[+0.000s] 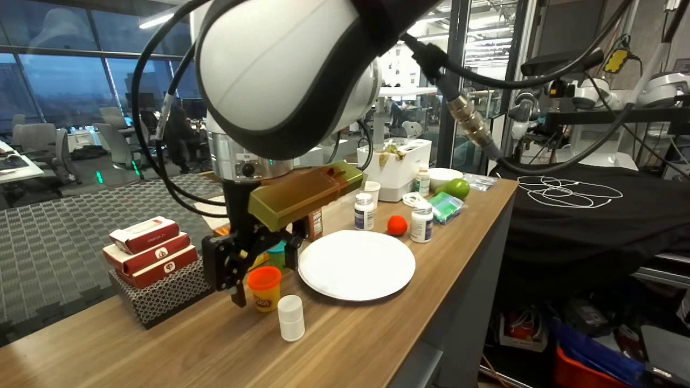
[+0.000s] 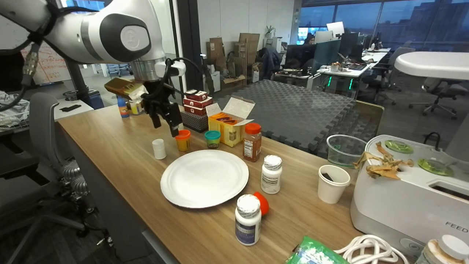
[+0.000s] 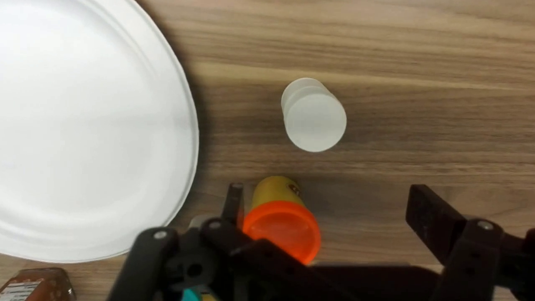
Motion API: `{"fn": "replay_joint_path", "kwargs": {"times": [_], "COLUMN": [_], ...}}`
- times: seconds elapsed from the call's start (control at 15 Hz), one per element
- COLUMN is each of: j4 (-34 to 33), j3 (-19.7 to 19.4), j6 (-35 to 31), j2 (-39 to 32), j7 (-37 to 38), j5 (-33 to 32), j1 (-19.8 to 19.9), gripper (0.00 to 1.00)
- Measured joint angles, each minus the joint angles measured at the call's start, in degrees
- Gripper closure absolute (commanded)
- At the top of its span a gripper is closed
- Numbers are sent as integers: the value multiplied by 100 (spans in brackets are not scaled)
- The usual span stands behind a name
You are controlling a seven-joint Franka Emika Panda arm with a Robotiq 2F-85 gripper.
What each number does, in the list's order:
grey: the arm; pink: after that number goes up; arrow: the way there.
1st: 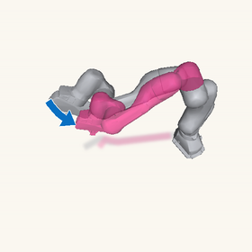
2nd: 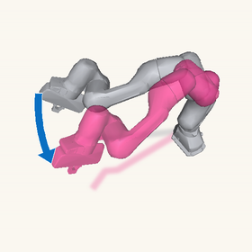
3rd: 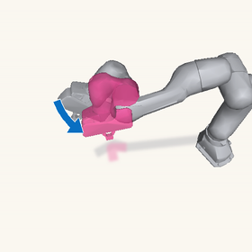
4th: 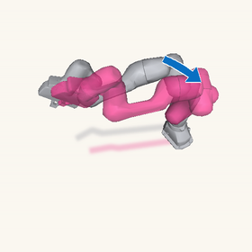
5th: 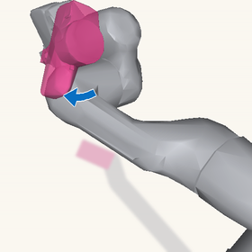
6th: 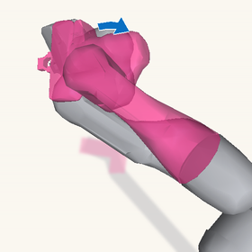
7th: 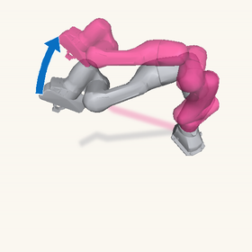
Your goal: Put the bottles on the tray
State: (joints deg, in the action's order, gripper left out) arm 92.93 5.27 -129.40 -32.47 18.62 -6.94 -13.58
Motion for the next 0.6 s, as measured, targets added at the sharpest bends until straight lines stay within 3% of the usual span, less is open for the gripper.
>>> {"fn": "replay_joint_path", "kwargs": {"times": [0.6], "j4": [-428], "j3": [-215], "j6": [-48], "j2": [-452], "j7": [-14], "j5": [-39], "j1": [0], "gripper": [0]}}
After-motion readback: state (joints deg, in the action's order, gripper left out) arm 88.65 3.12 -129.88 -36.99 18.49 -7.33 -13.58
